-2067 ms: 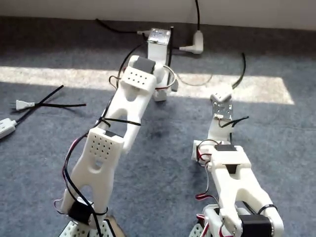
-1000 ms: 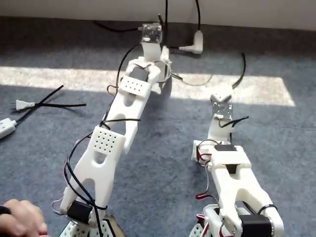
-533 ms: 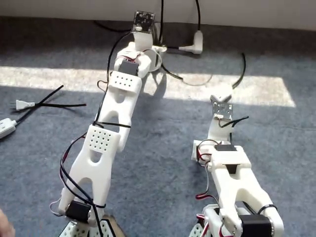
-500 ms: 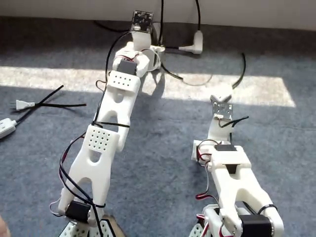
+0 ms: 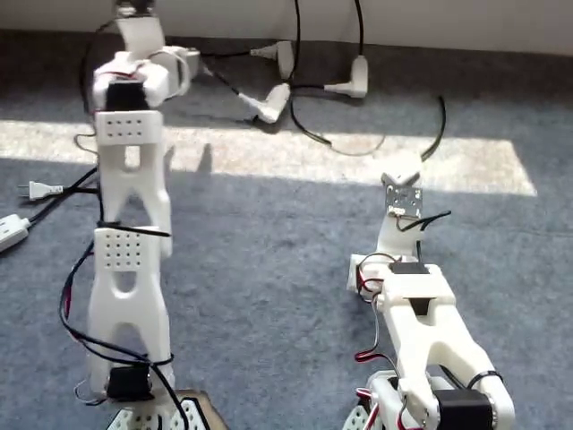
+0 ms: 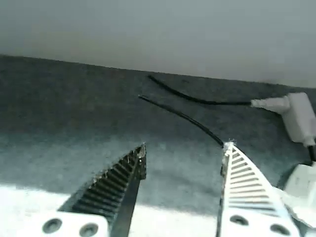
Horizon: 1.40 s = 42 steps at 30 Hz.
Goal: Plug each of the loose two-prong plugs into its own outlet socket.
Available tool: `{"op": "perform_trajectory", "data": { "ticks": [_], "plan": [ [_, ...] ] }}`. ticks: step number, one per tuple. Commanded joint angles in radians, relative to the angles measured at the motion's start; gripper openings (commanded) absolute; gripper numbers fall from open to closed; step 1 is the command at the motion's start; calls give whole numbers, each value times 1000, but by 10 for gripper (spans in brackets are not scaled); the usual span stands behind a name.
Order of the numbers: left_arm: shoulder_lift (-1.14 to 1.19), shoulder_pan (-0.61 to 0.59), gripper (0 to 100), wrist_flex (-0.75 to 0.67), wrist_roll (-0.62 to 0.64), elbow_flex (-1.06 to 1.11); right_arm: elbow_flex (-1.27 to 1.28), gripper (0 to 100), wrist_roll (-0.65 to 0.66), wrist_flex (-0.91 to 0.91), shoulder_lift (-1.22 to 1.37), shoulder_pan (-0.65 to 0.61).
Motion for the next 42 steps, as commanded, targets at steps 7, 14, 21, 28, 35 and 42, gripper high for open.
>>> {"op": "perform_trajectory", "data": {
  "ticks": [7, 14, 21, 28, 35, 42],
  "plan": [
    [-200, -387, 245, 132, -40, -47, -10, 6, -5, -25, -21, -22],
    [-245, -524, 245, 503, -239, -45, -7, 6, -5, -25, -21, -22],
    [-249, -688, 245, 574, -605, 93, -4, 6, -5, -25, -21, -22],
    [-249, -773, 245, 574, -1097, 308, -4, 6, -5, -25, -21, -21],
    [-248, -737, 245, 545, -1247, 394, -4, 6, -5, -25, -21, -21],
    [-248, -685, 245, 405, -1261, 532, -2, 6, -5, -25, -21, -21]
  ]
}}
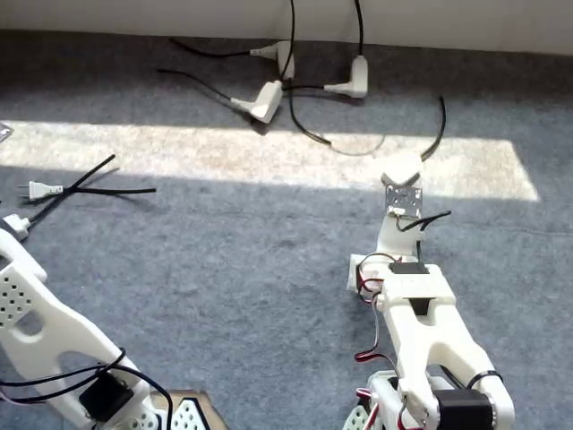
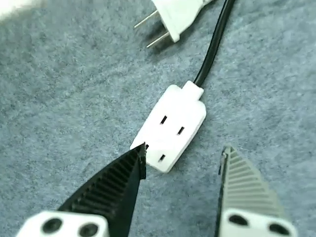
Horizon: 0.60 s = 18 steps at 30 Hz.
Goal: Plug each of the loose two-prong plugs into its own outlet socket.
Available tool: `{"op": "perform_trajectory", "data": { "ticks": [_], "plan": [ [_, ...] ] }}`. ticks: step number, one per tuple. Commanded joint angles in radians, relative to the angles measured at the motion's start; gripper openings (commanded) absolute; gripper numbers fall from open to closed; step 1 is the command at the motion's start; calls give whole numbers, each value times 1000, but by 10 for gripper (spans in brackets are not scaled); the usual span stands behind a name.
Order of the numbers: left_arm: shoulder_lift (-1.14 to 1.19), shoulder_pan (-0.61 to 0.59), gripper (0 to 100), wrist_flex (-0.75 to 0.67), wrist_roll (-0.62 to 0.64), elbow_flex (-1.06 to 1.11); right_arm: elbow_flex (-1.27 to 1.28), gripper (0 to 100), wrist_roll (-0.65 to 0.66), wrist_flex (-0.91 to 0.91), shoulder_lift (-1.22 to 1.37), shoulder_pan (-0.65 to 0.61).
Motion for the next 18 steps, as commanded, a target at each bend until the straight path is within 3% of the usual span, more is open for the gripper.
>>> {"op": "perform_trajectory", "data": {
  "ticks": [1, 7, 13, 18],
  "plan": [
    [-62, 47, 245, -123, -9, 70, -2, 6, -5, -25, -21, -21],
    [-62, 56, 245, -316, -17, 197, -2, 6, -5, -25, -21, -21],
    [-62, 56, 239, -338, -144, 259, -4, 6, -5, -25, -21, -21],
    [-68, 56, 58, -338, -178, 265, -5, 6, -5, -25, -21, -21]
  ]
}}
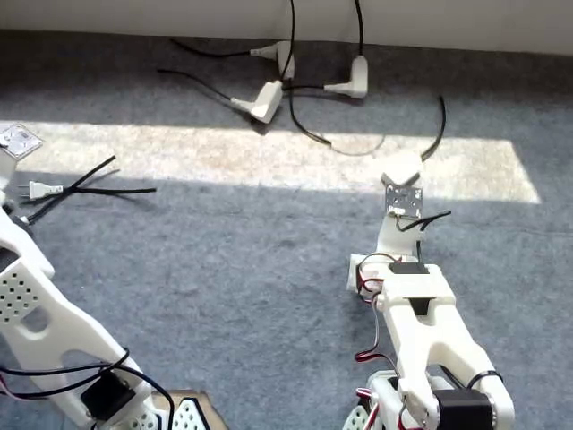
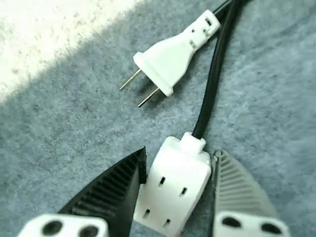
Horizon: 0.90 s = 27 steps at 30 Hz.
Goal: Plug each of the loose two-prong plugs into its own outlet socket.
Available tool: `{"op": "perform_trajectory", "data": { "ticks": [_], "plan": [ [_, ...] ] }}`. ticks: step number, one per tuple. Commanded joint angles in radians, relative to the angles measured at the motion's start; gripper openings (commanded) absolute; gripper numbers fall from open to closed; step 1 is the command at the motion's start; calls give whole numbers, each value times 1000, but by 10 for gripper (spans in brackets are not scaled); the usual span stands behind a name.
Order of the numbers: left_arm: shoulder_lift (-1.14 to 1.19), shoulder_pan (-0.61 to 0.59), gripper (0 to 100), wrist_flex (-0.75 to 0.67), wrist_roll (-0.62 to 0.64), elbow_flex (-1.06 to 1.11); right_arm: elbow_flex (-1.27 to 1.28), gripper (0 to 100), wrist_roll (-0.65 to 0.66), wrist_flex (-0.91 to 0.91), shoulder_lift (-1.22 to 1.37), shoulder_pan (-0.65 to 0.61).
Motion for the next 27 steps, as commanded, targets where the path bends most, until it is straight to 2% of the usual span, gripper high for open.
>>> {"op": "perform_trajectory", "data": {
  "ticks": [1, 5, 7, 9, 11, 12, 14, 16, 21, 27],
  "plan": [
    [-56, 13, 20, -18, -41, 1, -5, 6, -5, -25, -21, -21],
    [-61, 18, 20, -15, -38, -13, -5, 6, -5, -25, -21, -21],
    [-61, 27, 21, 38, -35, -56, -7, 6, -5, -25, -21, -21],
    [-61, 56, 21, 186, -35, -133, -7, 6, -5, -25, -21, -21],
    [-61, 114, 21, 390, -34, -217, -7, 6, -5, -25, -21, -21],
    [-61, 148, 21, 437, 0, -236, -7, 6, -5, -25, -21, -21],
    [-88, 196, 21, 400, 164, -248, -7, 6, -5, -25, -21, -19],
    [-142, 240, 23, 404, 264, -234, -7, 6, -5, -25, -21, -19],
    [-343, 358, 21, 404, 358, -36, -7, 6, -5, -25, -21, -19],
    [-748, 613, 21, 402, 509, 447, -8, 6, -5, -25, -21, -21]
  ]
}}
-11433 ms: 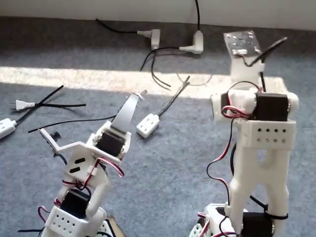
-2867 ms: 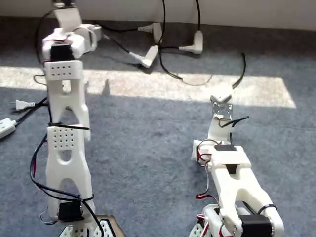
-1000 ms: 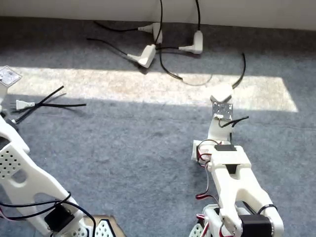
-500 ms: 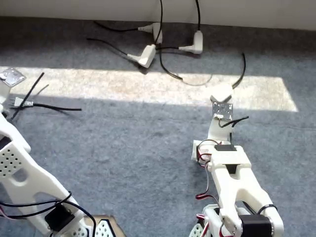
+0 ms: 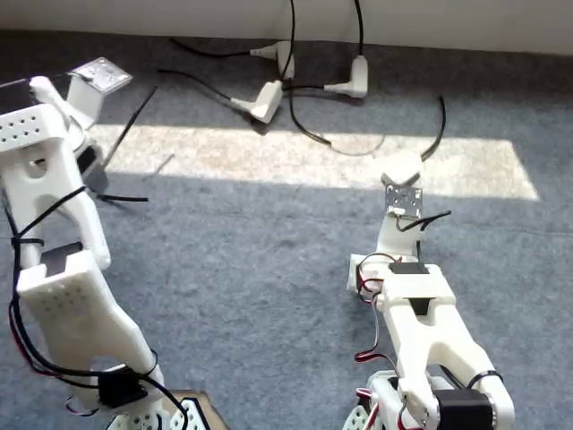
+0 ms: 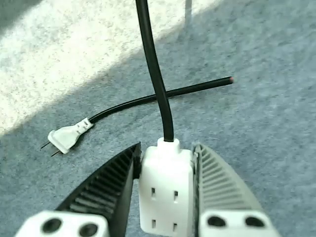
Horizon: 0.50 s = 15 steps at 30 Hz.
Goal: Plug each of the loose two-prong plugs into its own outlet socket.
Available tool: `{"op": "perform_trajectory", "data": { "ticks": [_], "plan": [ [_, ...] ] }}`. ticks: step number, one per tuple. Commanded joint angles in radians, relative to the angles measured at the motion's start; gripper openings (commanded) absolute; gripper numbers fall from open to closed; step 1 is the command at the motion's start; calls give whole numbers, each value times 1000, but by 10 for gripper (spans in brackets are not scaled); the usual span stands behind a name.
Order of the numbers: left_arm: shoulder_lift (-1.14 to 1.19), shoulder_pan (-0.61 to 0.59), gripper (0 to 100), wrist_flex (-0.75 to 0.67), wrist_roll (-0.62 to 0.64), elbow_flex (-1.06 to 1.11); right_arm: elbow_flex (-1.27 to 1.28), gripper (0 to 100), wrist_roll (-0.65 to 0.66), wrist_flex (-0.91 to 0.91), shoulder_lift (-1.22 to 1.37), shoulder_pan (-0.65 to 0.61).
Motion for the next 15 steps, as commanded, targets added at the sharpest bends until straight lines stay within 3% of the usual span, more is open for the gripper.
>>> {"op": "perform_trajectory", "data": {
  "ticks": [1, 4, 9, 15],
  "plan": [
    [-390, 249, 21, 8, 114, 380, -8, 6, -5, -25, -21, -21],
    [-578, 440, 21, -5, 175, 593, -8, 6, -5, -25, -21, -21],
    [-736, 688, 21, -183, 384, 843, -7, 6, -5, -25, -21, -19],
    [-680, 828, 21, -425, 698, 997, -5, 6, -5, -25, -21, -18]
  ]
}}
